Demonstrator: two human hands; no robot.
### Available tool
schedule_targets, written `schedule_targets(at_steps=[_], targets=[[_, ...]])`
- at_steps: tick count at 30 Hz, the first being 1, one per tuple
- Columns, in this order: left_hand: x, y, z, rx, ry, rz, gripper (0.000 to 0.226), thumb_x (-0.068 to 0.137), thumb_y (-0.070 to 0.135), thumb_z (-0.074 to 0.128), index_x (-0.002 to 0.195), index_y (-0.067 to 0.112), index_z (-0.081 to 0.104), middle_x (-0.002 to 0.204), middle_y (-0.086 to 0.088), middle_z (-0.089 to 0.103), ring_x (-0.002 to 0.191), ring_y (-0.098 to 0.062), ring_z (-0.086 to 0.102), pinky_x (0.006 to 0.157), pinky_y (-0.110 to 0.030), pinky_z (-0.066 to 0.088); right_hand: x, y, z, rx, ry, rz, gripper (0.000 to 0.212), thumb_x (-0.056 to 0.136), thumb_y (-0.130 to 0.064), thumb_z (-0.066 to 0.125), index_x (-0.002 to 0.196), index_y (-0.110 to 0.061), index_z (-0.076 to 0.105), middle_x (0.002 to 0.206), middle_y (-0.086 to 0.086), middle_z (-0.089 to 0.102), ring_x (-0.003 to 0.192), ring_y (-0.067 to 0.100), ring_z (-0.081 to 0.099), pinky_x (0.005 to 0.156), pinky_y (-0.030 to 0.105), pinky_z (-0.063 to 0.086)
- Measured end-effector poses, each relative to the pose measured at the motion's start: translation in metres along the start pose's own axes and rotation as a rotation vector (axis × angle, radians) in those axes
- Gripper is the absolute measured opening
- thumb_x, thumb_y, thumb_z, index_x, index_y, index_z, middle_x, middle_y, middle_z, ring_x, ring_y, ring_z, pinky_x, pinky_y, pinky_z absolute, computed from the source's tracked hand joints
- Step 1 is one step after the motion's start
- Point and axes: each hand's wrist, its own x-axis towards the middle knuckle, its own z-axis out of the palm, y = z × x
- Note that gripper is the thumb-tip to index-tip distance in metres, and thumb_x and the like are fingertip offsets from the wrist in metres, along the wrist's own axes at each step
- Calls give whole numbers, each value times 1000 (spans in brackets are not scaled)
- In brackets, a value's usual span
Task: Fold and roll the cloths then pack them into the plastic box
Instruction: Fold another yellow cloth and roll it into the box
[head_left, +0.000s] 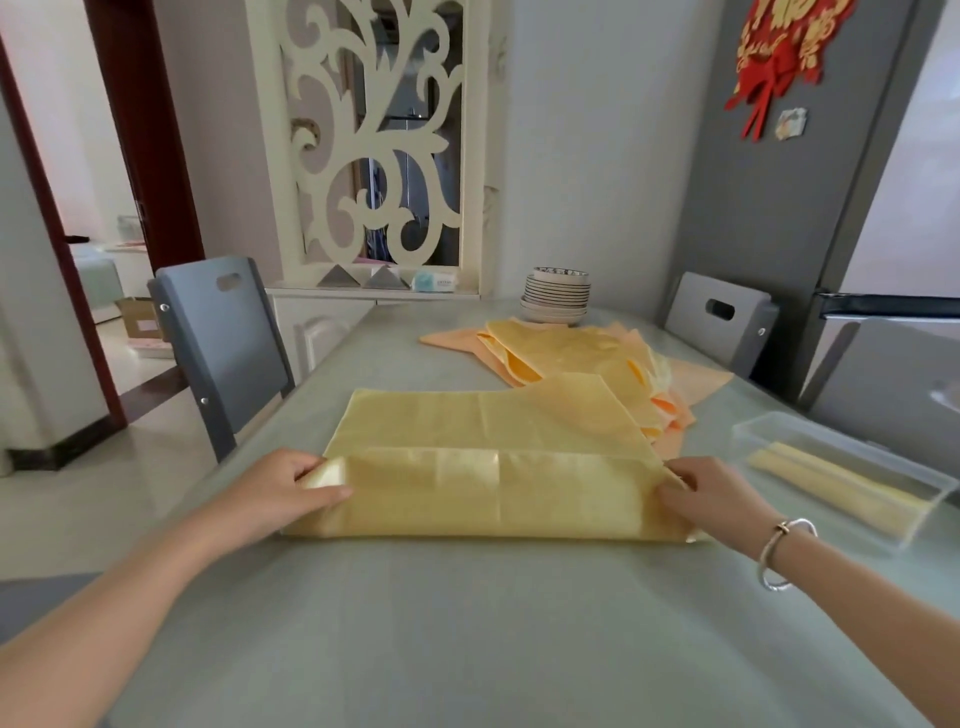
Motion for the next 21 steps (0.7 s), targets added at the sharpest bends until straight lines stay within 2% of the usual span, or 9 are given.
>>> schedule_targets(at_steps=[3,6,8,10,13,16,21], targets=[[0,-2,-2,-64,-20,-42,29,58,42,82,76,20,75,78,-6,73,76,-21,68,72,-32,49,8,1,4,22,3,20,15,83,-18,58,77,-4,62,66,3,53,61,17,48,55,29,36],[7,-2,2,-99,63,-60,12,74,19,80,72,22,69,63,10,69,66,-7,64,60,-18,45,18,-2,12,17,51,65,3,85,-23,61,82,-23,61,83,-2,60,69,15,55,57,26,39],[16,-4,5,-108,142,-68,8,79,16,75,79,21,69,74,10,69,73,-9,64,63,-21,46,28,-2,19,20,110,74,0,84,-23,62,85,-23,62,91,0,62,78,18,55,62,27,36],[26,-7,9,-130,206,-94,7,79,18,74,85,19,70,81,6,69,76,-12,64,63,-25,45,41,-3,25,44,153,87,2,84,-20,62,84,-19,62,87,3,63,78,20,53,64,27,35],[44,-16,16,-114,295,-132,6,77,18,75,77,17,69,77,-1,69,72,-18,63,64,-29,43,59,-2,31,40,176,135,3,85,-21,61,82,-19,60,83,3,61,77,22,53,65,29,37],[59,-26,23,-79,325,-158,8,76,18,76,73,18,68,74,-4,67,68,-21,59,61,-30,39,77,1,39,-9,188,156,3,85,-23,59,82,-22,58,89,2,61,83,23,53,70,31,43],[65,-34,32,11,383,-165,13,75,23,76,70,19,64,70,3,63,67,-15,58,58,-29,39,90,-2,43,-111,183,161,17,86,-23,55,70,-19,52,78,7,59,79,27,53,67,35,48]])
